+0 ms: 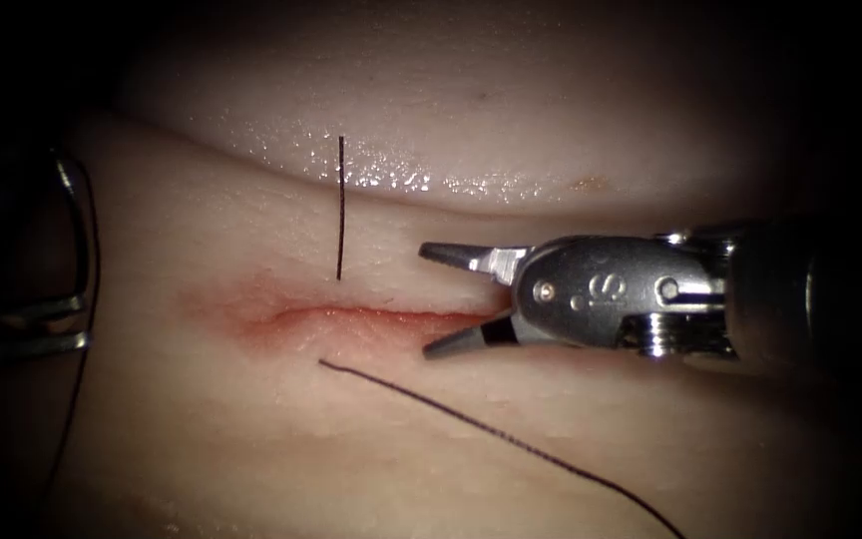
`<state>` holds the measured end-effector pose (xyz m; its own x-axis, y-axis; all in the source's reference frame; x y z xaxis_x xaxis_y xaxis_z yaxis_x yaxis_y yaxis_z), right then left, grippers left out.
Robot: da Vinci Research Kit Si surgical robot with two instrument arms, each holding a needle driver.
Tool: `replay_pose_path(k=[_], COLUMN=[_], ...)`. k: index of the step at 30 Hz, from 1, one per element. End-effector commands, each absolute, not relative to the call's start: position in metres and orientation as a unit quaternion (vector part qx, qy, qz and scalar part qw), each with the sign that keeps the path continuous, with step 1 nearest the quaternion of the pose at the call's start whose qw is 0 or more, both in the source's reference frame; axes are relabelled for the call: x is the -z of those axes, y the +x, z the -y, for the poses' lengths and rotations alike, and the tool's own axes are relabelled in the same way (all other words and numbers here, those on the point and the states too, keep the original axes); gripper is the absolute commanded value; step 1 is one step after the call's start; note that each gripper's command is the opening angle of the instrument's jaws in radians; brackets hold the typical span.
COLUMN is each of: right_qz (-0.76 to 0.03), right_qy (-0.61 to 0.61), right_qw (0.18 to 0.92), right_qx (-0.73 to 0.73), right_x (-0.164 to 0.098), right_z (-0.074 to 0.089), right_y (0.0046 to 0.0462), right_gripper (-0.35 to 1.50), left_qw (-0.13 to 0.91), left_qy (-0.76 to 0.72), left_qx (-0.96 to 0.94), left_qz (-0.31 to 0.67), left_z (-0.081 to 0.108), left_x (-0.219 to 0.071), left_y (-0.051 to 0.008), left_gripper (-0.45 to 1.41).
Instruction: Wound Closure
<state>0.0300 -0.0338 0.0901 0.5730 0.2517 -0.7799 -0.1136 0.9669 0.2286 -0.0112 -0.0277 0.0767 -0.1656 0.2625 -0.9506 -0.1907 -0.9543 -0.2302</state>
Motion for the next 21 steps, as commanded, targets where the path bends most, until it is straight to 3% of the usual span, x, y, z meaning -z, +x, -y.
replay_pose_path(k=[1,4,5,6,13,21], right_qz=[-0.459,-0.469,-0.459,-0.466,-0.452,-0.450], right_qy=[0.094,0.172,0.230,0.237,0.289,0.291], right_qw=[0.870,0.824,0.784,0.773,0.726,0.719], right_qx=[-0.155,-0.268,-0.349,-0.361,-0.430,-0.443], right_x=[-0.0915,-0.0927,-0.0932,-0.0941,-0.0982,-0.1012], right_z=[0.0335,0.0327,0.0326,0.0324,0.0319,0.0316], right_y=[0.0311,0.0320,0.0324,0.0330,0.0347,0.0345], right_gripper=[1.13,1.08,0.76,0.67,1.04,1.13], left_qw=[0.149,0.148,0.148,0.148,0.147,0.147], left_qy=[-0.629,-0.629,-0.629,-0.629,-0.629,-0.629], left_qx=[-0.763,-0.763,-0.763,-0.763,-0.763,-0.763], left_qz=[0.029,0.030,0.030,0.030,0.030,0.031], left_z=[0.0282,0.0282,0.0282,0.0283,0.0283,0.0283], left_x=[-0.0773,-0.0773,-0.0773,-0.0773,-0.0773,-0.0773], left_y=[-0.0117,-0.0118,-0.0118,-0.0118,-0.0117,-0.0117], left_gripper=[-0.45,-0.45,-0.45,-0.45,-0.45,-0.45])
